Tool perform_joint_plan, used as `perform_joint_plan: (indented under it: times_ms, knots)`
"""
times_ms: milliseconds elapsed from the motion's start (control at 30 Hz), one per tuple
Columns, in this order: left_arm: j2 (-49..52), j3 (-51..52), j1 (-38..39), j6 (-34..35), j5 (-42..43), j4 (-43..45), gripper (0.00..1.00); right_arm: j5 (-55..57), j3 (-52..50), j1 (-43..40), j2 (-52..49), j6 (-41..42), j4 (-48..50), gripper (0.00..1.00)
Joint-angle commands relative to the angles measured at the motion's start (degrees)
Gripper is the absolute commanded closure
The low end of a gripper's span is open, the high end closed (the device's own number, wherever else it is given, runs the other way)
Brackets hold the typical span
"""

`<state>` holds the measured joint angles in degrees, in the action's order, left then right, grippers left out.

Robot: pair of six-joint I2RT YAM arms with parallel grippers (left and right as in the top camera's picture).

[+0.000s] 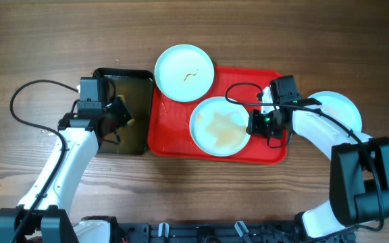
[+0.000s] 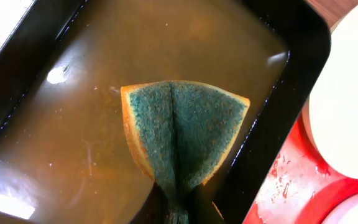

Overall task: Clean dirty plates on tray and stack at the side
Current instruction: 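Return the sponge to the black water tray with the left gripper, then lift the cleaned plate with the right gripper toward the first plate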

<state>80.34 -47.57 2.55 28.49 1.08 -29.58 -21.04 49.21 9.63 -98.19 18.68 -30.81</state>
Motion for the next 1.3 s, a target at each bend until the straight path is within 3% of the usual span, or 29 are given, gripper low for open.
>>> perform_joint_plan:
  times_ms: [0,267,400,700,967,1267]
  knots:
    - [-0.35,-0.02,-0.22,-1.29,-0.96,0.15,0.96,2.54,-0.68,0.26,3.54,-1.75,-1.64,0.96]
    - [-0.35,-0.02,-0.22,-1.29,-0.96,0.17,0.96,22.86,-0.7,0.26,20.87,-5.46,-1.88,0.96]
    - [-0.35,-0.02,-0.22,-1.29,-0.96,0.17,0.96,32.33,-0.59,0.28,22.34,-7.08,-1.99,0.96]
    - [-0.35,-0.02,-0.22,-1.29,-0.96,0.17,0.96,39.95,3.19,1.27,22.36,-11.39,-3.21,0.96]
    - [-0.35,-0.02,-0.22,-1.31,-0.96,0.17,0.96,63.28,4.17,16.41,22.34,-18.05,-0.24,0.96]
    - [-0.35,-0.02,-0.22,-1.29,-0.96,0.17,0.96,79.93,4.17,29.4,22.32,-43.01,16.68,0.96]
